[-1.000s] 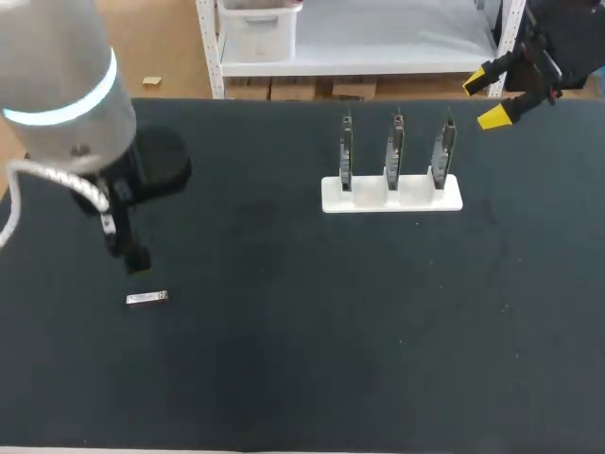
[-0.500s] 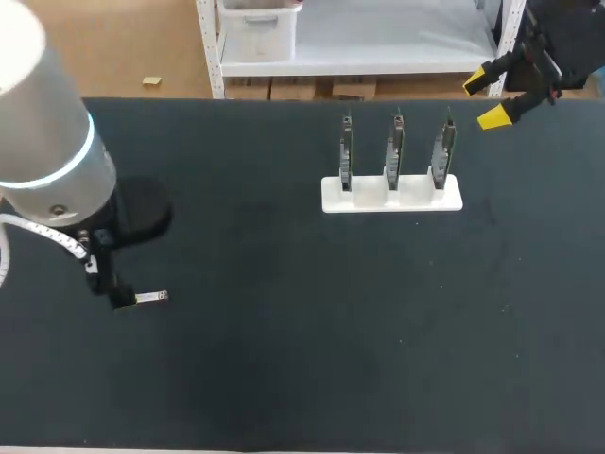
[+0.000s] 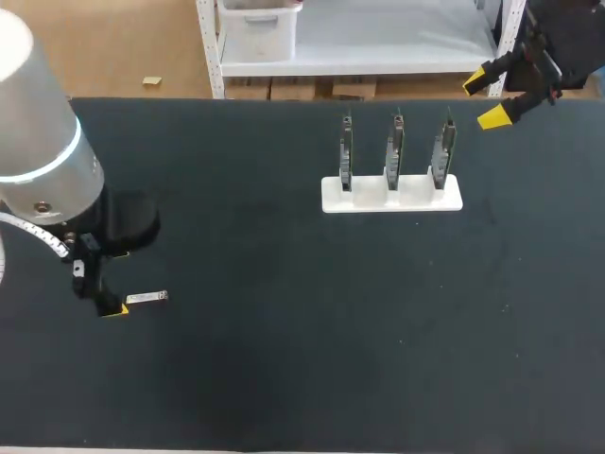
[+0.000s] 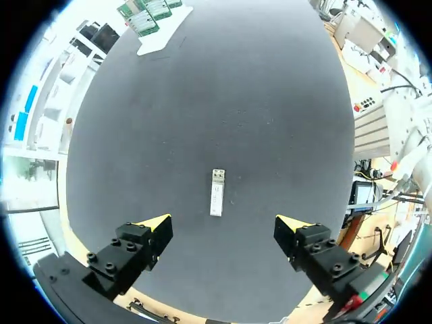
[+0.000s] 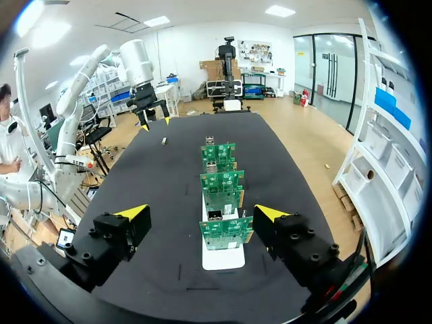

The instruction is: Pick up the optical module with the left hand, and insert it into the network port with the right hand.

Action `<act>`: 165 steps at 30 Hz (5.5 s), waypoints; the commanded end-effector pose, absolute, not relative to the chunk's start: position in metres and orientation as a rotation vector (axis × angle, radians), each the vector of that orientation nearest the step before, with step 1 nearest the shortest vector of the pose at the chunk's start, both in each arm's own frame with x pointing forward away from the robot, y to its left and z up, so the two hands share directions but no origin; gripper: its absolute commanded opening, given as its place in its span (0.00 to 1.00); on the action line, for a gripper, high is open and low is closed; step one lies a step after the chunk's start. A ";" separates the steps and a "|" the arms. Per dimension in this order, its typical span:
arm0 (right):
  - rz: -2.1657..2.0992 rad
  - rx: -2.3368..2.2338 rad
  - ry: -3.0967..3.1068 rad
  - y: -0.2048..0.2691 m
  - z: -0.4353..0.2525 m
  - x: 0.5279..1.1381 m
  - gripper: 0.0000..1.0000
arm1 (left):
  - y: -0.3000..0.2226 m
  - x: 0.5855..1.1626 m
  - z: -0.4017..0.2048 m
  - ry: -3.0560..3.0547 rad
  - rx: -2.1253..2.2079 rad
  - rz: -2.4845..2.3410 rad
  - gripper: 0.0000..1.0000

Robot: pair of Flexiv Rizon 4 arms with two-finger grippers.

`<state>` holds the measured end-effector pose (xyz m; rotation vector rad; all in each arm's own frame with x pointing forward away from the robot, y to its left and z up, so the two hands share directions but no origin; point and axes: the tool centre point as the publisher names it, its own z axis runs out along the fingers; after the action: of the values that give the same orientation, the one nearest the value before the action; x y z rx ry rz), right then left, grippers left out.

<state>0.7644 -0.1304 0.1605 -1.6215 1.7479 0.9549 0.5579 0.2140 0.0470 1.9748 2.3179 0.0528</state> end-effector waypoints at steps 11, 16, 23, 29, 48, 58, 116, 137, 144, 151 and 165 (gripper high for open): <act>0.949 -1.619 1.749 -0.130 0.161 0.762 1.00 | 0.210 0.557 0.018 2.339 1.986 0.011 1.00; 0.949 -1.619 1.749 -0.130 0.161 0.762 1.00 | 0.208 0.563 0.011 2.322 2.002 -0.006 1.00; 0.949 -1.619 1.749 -0.130 0.161 0.762 1.00 | 0.210 0.570 -0.003 2.328 2.019 -0.022 1.00; 0.949 -1.619 1.749 -0.130 0.161 0.762 1.00 | 0.210 0.572 -0.007 2.329 2.027 -0.034 1.00; 0.949 -1.619 1.749 -0.130 0.161 0.762 1.00 | 0.208 0.566 -0.016 2.367 2.018 -0.060 1.00; 0.949 -1.619 1.749 -0.130 0.161 0.762 1.00 | 0.212 0.565 -0.021 2.388 2.008 -0.072 0.00; 0.949 -1.619 1.749 -0.130 0.161 0.762 1.00 | 0.022 0.838 0.198 1.619 1.259 -0.576 0.00; 0.949 -1.619 1.749 -0.130 0.161 0.762 1.00 | -0.133 0.834 0.250 1.196 1.254 -1.086 0.00; 0.949 -1.619 1.749 -0.130 0.161 0.762 1.00 | -0.161 0.814 0.252 1.203 1.239 -1.112 0.00; 0.949 -1.619 1.749 -0.130 0.161 0.762 1.00 | -0.181 0.802 0.246 1.222 1.249 -1.158 0.00; 0.949 -1.619 1.749 -0.130 0.161 0.762 1.00 | -0.207 0.786 0.228 1.244 1.202 -1.215 0.00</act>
<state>0.7644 -0.1304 0.1605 -1.6215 1.7479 0.9548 0.7885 -0.2025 0.2325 1.2141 1.2461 -1.2186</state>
